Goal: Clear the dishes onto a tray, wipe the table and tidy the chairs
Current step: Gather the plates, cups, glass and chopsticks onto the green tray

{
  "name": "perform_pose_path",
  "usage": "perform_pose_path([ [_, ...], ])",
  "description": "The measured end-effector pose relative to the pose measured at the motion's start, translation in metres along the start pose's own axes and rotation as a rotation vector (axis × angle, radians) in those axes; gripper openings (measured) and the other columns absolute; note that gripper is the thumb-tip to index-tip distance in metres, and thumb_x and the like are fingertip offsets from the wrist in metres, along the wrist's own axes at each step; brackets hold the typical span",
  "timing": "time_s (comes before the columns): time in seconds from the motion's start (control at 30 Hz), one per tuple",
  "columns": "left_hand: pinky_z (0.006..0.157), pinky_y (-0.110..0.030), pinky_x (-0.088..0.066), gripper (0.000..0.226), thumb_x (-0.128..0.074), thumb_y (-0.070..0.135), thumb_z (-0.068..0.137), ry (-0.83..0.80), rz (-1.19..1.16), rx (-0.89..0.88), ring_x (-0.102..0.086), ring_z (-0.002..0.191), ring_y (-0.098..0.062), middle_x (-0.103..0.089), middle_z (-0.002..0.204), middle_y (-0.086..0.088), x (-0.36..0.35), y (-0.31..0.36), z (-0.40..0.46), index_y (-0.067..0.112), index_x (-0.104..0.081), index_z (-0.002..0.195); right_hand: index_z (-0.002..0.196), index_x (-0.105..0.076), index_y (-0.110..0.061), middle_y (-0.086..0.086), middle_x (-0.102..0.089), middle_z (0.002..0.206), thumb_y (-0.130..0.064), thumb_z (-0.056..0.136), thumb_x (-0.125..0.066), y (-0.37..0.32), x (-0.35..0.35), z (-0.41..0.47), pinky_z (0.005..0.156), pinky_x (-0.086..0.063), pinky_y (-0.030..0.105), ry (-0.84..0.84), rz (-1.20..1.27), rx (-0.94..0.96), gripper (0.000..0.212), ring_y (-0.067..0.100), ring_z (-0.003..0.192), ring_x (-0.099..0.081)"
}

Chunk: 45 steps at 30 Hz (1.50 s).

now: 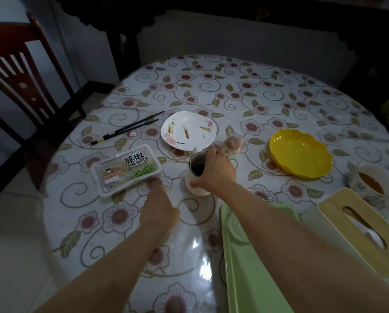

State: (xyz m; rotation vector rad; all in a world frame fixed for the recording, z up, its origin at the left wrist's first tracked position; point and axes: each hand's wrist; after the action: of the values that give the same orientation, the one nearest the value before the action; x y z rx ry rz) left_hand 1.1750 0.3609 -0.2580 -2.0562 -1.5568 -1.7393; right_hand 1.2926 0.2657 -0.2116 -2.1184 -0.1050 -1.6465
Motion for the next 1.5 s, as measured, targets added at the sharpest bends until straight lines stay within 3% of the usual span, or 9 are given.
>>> perform_pose_path([
  [0.23,0.101,-0.041,-0.044,0.070,-0.068,0.011,0.079,-0.034,-0.043,0.014,-0.053,0.119,-0.030,-0.046,0.136,-0.012,0.007,0.013,0.002,0.005,-0.031,0.138,0.133,-0.030,-0.013,0.009,-0.037,0.132,-0.039,0.058,-0.086,0.018,0.059,-0.004,0.090,-0.047,0.041,0.129,0.015,-0.064,0.098,0.030,0.123,-0.041],
  [0.37,0.097,-0.040,-0.046,0.057,-0.064,0.013,0.084,-0.099,0.044,-0.050,-0.050,0.119,-0.032,-0.037,0.136,-0.017,0.006,0.041,-0.013,0.006,-0.037,0.133,0.138,-0.026,-0.013,0.010,-0.035,0.136,-0.039,0.059,-0.087,0.053,0.092,-0.024,0.093,-0.046,0.042,0.157,0.021,-0.163,0.104,0.031,0.126,-0.040],
  [0.57,0.099,-0.037,-0.041,0.063,-0.062,0.015,0.083,-0.116,0.061,-0.090,-0.049,0.122,-0.030,-0.046,0.134,-0.014,-0.010,0.075,-0.039,0.011,-0.034,0.139,0.134,-0.031,-0.011,0.011,-0.037,0.132,-0.038,0.057,-0.088,0.116,0.119,-0.063,0.090,-0.050,0.046,0.139,0.026,-0.321,0.099,0.033,0.123,-0.041],
  [0.7,0.103,-0.037,-0.040,0.073,-0.060,0.013,0.083,-0.136,0.081,-0.139,-0.046,0.126,-0.029,-0.043,0.140,-0.011,-0.019,0.087,-0.050,0.012,-0.022,0.146,0.134,-0.031,-0.010,0.012,-0.038,0.130,-0.038,0.057,-0.088,0.144,0.113,-0.086,0.092,-0.045,0.046,0.041,0.003,-0.356,0.100,0.035,0.122,-0.043],
  [0.83,0.097,-0.035,-0.041,0.059,-0.062,0.013,0.084,-0.146,0.098,-0.126,-0.047,0.124,-0.030,-0.044,0.137,-0.014,-0.027,0.090,-0.057,0.009,-0.035,0.136,0.134,-0.031,-0.010,0.011,-0.039,0.129,-0.039,0.058,-0.087,0.153,0.093,-0.103,0.090,-0.046,0.041,-0.050,-0.004,-0.290,0.099,0.032,0.119,-0.046],
  [1.0,0.090,-0.035,-0.044,0.054,-0.065,0.015,0.083,-0.127,0.141,-0.095,-0.050,0.119,-0.029,-0.047,0.130,-0.013,-0.032,0.088,-0.063,0.012,-0.040,0.130,0.135,-0.029,-0.009,0.011,-0.036,0.132,-0.036,0.056,-0.088,0.156,0.063,-0.111,0.094,-0.044,0.037,-0.075,0.021,-0.280,0.102,0.030,0.121,-0.044],
  [1.37,0.091,-0.035,-0.045,0.052,-0.063,0.015,0.083,-0.128,0.188,-0.104,-0.050,0.119,-0.029,-0.047,0.131,-0.012,-0.038,0.083,-0.060,0.012,-0.039,0.130,0.134,-0.023,-0.010,0.008,-0.032,0.137,-0.024,0.057,-0.087,0.160,0.034,-0.110,0.090,-0.047,0.039,-0.040,0.036,-0.271,0.101,0.031,0.122,-0.044],
  [1.5,0.092,-0.033,-0.044,0.053,-0.064,0.015,0.084,-0.130,0.150,-0.111,-0.049,0.121,-0.027,-0.045,0.133,-0.010,-0.034,0.091,-0.059,0.013,-0.039,0.131,0.139,-0.020,-0.014,0.012,-0.029,0.140,-0.033,0.062,-0.084,0.160,0.035,-0.110,0.104,-0.038,0.042,-0.116,0.013,-0.271,0.102,0.032,0.130,-0.033],
])
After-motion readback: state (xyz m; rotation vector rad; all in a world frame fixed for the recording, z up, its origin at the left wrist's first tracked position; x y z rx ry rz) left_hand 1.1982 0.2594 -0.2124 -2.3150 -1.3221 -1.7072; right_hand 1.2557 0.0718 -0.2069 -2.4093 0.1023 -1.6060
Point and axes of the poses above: each hand's wrist, its own z-axis towards the middle knuckle, its own x-axis out of the back of the hand, y = z × x
